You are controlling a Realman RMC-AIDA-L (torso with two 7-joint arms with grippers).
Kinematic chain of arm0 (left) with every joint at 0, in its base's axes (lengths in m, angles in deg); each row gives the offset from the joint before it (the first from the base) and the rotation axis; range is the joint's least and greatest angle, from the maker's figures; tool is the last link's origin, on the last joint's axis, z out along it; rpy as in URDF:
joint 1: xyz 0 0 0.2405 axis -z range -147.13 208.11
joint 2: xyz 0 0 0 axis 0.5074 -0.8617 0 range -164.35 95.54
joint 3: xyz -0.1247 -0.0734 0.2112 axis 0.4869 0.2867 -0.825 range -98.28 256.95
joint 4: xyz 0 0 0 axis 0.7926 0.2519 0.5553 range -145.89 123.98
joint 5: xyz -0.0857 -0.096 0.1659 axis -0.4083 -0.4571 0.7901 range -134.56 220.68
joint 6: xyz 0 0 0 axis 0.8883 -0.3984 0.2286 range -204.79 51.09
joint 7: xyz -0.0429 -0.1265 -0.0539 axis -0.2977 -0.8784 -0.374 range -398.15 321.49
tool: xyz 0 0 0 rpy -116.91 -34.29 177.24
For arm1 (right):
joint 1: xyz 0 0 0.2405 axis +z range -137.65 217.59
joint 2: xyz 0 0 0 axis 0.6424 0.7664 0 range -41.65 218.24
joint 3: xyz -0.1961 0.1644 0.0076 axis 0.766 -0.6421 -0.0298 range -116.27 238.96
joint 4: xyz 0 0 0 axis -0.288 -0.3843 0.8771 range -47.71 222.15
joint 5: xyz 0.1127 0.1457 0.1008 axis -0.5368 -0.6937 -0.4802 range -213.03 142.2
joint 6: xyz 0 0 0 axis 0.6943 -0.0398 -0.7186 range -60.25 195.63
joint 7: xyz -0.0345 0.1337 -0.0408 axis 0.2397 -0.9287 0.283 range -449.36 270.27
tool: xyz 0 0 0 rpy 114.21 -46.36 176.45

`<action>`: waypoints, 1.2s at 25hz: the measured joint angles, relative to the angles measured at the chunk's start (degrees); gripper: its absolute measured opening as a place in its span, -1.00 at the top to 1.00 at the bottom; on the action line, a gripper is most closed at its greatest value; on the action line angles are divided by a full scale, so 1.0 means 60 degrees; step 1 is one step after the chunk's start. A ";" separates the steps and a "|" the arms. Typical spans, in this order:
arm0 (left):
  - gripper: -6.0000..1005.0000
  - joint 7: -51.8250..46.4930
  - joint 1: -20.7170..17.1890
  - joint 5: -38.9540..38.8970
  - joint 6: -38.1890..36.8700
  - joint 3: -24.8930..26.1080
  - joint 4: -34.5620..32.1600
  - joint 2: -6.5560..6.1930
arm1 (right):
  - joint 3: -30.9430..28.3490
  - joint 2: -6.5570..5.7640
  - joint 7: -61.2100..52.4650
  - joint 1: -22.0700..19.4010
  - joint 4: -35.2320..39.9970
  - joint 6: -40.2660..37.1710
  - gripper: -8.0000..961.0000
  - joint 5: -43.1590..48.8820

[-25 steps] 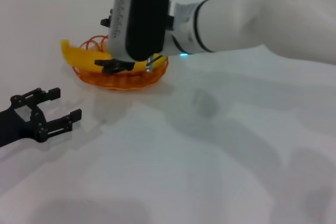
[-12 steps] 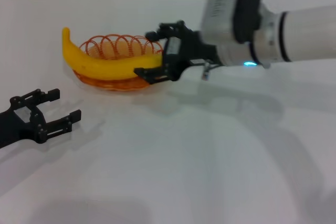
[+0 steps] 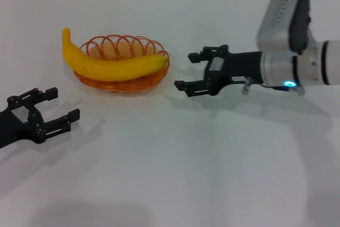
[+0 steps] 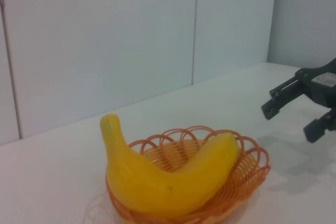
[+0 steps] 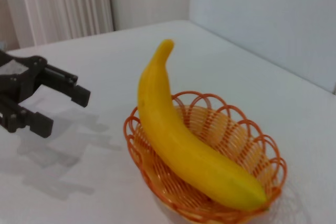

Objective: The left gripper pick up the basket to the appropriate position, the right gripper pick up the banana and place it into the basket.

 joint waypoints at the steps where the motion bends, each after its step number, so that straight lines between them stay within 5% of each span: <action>1: -0.59 0.0006 -0.0014 -0.0026 0.0000 0.0002 0.0000 0.0001 | -0.0179 -0.0015 0.0037 -0.0040 -0.0040 -0.0127 -0.74 0.0012; 30: -0.59 0.0225 -0.0049 -0.0136 0.0015 0.0005 0.0000 0.0022 | -0.1443 -0.0074 0.1079 -0.0586 -0.0717 -0.0561 -0.74 -0.0042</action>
